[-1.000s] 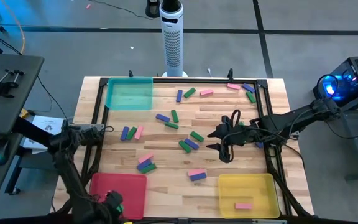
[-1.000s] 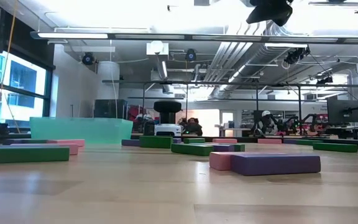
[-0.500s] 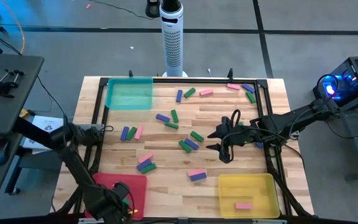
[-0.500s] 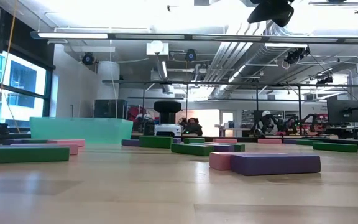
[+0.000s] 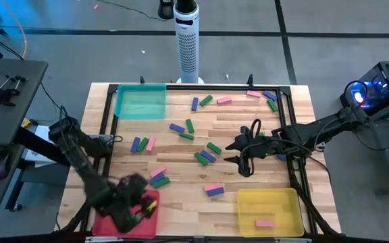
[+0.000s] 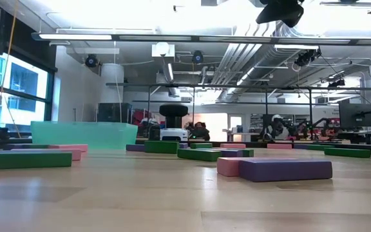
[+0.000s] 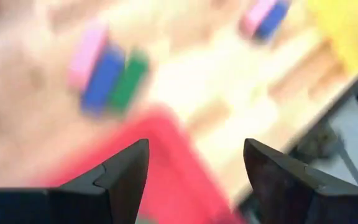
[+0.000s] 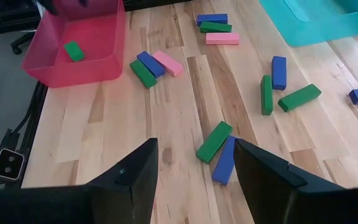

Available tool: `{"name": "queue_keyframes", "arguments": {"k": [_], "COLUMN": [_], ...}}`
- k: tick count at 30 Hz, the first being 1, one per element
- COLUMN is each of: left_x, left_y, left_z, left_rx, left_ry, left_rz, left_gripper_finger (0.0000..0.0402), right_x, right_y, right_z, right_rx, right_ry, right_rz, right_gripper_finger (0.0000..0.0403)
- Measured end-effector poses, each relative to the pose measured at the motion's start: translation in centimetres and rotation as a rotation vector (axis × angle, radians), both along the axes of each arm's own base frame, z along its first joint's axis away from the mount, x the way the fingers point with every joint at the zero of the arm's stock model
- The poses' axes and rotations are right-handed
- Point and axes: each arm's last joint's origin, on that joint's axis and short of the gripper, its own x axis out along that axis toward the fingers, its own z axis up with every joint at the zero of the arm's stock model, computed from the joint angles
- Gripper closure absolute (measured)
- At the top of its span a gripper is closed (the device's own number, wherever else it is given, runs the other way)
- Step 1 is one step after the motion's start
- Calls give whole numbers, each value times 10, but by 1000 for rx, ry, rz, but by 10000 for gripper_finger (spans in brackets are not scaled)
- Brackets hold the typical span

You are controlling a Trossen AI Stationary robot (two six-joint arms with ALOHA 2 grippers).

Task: Sort blocks
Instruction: Put the blue block into the blue bin

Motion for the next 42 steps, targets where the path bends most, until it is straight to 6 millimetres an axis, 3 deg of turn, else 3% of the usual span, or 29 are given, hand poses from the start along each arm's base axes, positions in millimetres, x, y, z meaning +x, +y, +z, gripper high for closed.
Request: {"name": "queue_keyframes", "arguments": {"k": [3, 8, 13, 16, 22, 31, 36, 39, 42], "left_x": [25, 55, 61, 51, 14, -27, -11, 3, 11], "left_y": [27, 78, 113, 123, 145, 185, 187, 177, 164], "left_z": [-2, -17, -40, -54, -74, -98, -109, -108, -108], "left_rx": [88, 80, -138, -174, -180, -258, -327, -338, -308], "left_ry": [13, 165, 431, 562, 778, 643, 427, 314, 234], "left_rz": [17, 78, 19, 42, 271, 478, 143, -151, -336], "left_gripper_finger": [156, 157, 157, 157, 157, 157, 157, 161, 167], "right_x": [0, 0, 0, 0, 0, 0, 0, 0, 0], "right_y": [0, 0, 0, 0, 0, 0, 0, 0, 0], "right_z": [0, 0, 0, 0, 0, 0, 0, 0, 0], "right_rx": [0, 2, 31, 41, 43, 32, 39, 47, 46], "right_ry": [0, -1, -1, -1, 0, 0, 0, 0, 0], "right_rz": [0, -2, -19, -26, -23, -14, -19, -25, -25], "right_gripper_finger": [215, 215, 215, 215, 215, 215, 215, 215, 215]}}
